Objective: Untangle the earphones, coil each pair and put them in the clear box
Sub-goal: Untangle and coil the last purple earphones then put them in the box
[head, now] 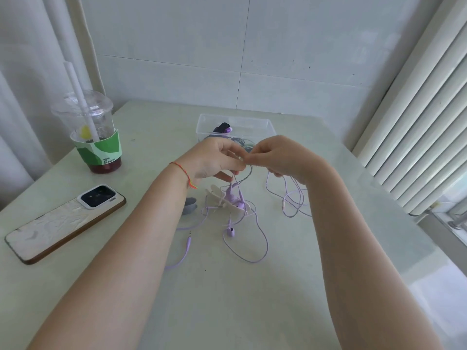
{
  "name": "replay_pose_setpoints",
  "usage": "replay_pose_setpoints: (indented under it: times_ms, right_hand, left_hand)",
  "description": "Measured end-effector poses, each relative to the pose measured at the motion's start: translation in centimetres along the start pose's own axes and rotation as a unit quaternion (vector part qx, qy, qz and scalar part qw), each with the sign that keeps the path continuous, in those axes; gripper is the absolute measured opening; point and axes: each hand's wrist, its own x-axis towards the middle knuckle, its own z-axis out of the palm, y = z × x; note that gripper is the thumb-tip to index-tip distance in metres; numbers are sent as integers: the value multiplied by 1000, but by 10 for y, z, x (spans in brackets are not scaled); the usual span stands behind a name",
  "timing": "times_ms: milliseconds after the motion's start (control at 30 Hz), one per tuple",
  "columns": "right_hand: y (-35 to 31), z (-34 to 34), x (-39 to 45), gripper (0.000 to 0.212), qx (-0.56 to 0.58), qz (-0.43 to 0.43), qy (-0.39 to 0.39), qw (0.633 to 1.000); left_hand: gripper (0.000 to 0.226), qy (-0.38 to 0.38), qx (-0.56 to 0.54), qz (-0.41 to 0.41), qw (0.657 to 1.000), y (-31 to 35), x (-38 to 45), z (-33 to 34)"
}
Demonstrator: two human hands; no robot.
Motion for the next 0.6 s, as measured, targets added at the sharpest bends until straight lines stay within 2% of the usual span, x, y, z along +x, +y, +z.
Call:
replay_pose_setpoints:
  times_ms: [133,233,333,467,600]
  right_hand:
    - [-1,-2,-3,12,-35,-25,7,999]
    - [-1,-3,-2,11,-26,-32,39,998]
    - [-1,-3,0,12,29,-30,63,997]
    - [-1,-2,2,11,60,-26,58,996]
    - [1,-4,2,12,76,-21,75,994]
  left_hand:
    - [25,7,66,-13,998,-2,0,1]
    - [21,45,113,-26,992,-5,4,1]
    - [27,4,98,-44,994,-4,5,2]
    - [17,-58,95,-49,993,-6,4,3]
    - [10,-48,89,-47,994,-10,4,2]
